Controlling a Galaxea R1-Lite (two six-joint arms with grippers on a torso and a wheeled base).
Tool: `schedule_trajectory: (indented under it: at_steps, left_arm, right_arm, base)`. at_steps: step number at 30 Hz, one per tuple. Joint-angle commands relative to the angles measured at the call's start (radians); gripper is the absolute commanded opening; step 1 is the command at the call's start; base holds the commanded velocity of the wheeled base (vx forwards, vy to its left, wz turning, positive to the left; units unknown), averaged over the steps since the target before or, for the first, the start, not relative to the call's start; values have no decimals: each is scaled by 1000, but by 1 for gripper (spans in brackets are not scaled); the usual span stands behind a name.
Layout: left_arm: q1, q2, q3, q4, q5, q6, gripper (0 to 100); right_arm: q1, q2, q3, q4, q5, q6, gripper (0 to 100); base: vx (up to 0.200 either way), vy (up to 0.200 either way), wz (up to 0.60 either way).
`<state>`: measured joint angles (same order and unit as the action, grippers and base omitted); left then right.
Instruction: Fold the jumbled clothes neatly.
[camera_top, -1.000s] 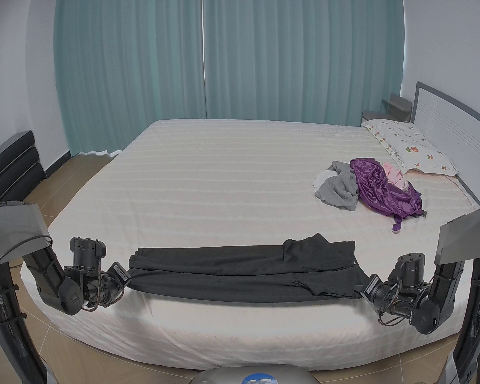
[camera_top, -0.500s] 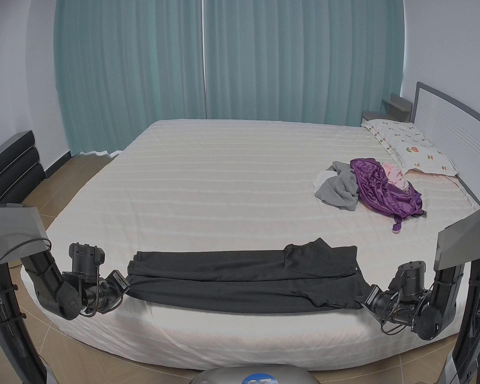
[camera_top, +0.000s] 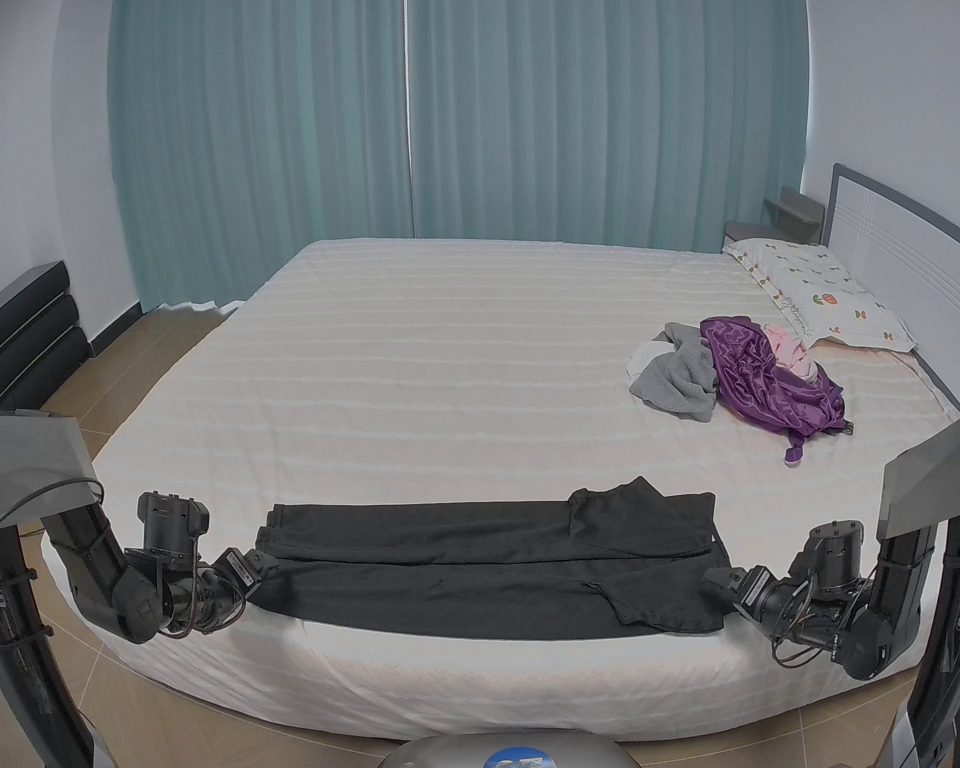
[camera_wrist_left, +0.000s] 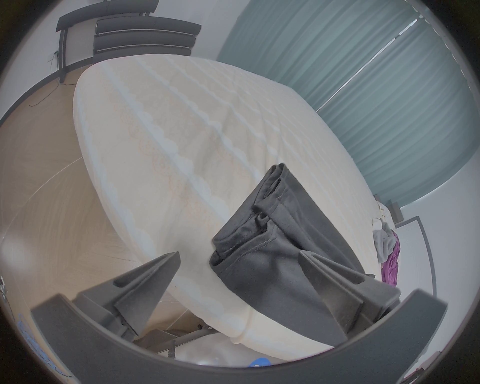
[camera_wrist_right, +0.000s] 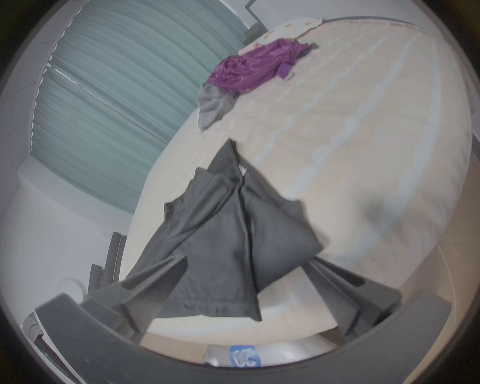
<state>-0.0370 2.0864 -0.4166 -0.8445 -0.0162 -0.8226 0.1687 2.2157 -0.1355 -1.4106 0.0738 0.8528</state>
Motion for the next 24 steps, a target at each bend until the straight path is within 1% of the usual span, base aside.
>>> schedule_trajectory:
  at_steps: [1,2,3,7,12,17,20,24]
  left_arm:
    - [19,-66,-7,1,-15,-4,100]
    - [19,-69,-7,1,-16,-4,100]
    - [28,-95,-7,1,-25,-4,100]
    - [37,-135,-11,-1,-34,-6,100]
    - [37,-141,-11,-7,-34,-7,100]
    - [37,-137,-11,-13,-42,-41,100]
    - [37,-132,-16,-4,-61,-43,100]
    - [35,-132,-18,-4,-94,-43,100]
  right_arm:
    - [-80,-68,1,4,-2,-50,100]
    - [-83,-68,1,4,-2,-52,100]
    - [-123,-70,-4,-1,-2,-84,100]
    - [-176,-71,-7,-4,-2,-130,100]
    - [-190,-117,-12,-5,1,-132,100]
    - [-183,-134,-10,-7,3,-129,100]
    - [-178,-128,-12,-7,9,-126,100]
    - [-176,-126,-12,-7,14,-121,100]
  base:
    - [0,0,0]
    - [0,0,0]
    - [0,0,0]
    - [0,0,0]
    - [0,0,0]
    - [0,0,0]
    - [200,-200,0]
    - [200,0,0]
